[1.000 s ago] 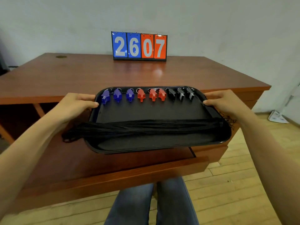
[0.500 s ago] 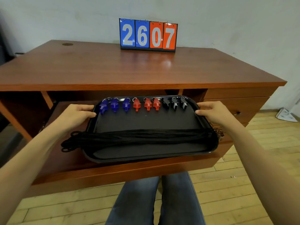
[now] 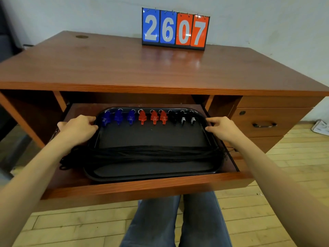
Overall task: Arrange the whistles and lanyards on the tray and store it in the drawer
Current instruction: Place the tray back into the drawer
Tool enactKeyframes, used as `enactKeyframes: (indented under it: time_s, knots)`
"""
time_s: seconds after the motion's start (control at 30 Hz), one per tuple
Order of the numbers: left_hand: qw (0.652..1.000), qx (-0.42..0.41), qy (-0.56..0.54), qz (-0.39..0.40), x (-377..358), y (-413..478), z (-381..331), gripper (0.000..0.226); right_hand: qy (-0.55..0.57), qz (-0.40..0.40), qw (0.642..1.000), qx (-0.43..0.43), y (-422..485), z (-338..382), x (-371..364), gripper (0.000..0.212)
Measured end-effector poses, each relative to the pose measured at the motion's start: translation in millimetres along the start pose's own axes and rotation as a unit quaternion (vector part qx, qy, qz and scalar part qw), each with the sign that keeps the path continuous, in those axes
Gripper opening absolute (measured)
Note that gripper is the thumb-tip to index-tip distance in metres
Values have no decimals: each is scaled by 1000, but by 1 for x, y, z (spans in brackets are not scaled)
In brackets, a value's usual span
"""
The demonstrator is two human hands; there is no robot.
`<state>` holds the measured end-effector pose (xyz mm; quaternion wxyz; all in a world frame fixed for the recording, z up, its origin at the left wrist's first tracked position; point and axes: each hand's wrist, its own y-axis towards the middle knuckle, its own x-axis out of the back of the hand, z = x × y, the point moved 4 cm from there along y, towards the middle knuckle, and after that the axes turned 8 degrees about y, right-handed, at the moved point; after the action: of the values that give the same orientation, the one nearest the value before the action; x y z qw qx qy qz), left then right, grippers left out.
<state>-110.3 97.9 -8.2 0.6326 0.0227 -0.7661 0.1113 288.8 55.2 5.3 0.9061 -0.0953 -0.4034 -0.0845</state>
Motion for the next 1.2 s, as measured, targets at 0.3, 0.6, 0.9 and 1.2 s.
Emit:
enactKeyframes:
  time_s: [0.3, 0.6, 0.9, 1.2]
  knots:
    - [999, 8, 31, 1, 3, -2, 5, 45, -30, 19, 999, -7, 4, 5, -6, 46]
    - [957, -195, 24, -214, 16, -89, -76, 43, -105, -104, 979, 143, -66, 49, -31, 49]
    - [901, -235, -152, -331, -34, -155, -113, 34, -10, -368, 885, 285, -130, 39, -78, 35]
    - [779, -323, -262, -469, -33, -157, -110, 15, 60, -447, 813, 368, -122, 31, -86, 37]
